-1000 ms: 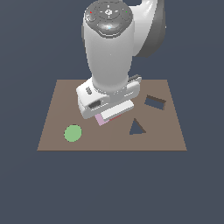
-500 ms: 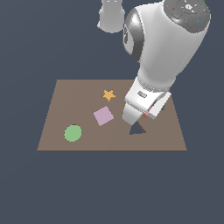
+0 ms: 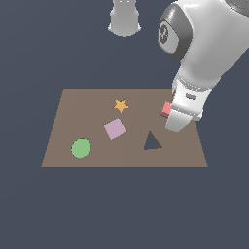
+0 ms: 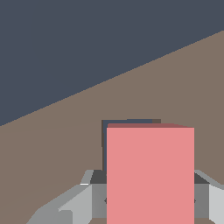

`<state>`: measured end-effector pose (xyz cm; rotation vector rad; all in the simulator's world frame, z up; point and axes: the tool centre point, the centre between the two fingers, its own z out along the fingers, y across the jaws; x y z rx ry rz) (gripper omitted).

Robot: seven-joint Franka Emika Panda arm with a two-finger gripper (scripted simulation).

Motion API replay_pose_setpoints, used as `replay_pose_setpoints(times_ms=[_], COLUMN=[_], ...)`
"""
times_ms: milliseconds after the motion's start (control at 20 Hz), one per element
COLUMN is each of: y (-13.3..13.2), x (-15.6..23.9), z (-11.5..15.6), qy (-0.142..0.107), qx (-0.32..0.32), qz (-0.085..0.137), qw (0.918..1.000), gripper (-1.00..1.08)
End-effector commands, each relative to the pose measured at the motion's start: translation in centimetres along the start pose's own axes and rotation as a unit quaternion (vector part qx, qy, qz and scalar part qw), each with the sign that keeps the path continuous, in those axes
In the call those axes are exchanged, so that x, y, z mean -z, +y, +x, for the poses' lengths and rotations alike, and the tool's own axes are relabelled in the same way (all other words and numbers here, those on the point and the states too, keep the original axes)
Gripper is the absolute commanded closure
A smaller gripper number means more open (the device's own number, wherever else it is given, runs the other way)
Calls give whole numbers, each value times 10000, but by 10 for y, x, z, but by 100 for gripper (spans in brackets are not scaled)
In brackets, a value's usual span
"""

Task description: Insert a designated object into the corresponding slot on a board.

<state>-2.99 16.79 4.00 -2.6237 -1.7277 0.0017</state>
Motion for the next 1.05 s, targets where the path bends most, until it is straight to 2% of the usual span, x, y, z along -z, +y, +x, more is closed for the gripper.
replay_pose_setpoints(times_ms=[0, 500, 550, 1000], y=[-4, -4, -4, -4], x=[0, -10, -10, -10], z=[2, 2, 2, 2], qy=[-1, -1, -1, -1], qx=[100, 93, 93, 93], qz=[-4, -4, -4, -4], qw=[9999, 10000, 10000, 10000], gripper=[108, 108, -92, -92])
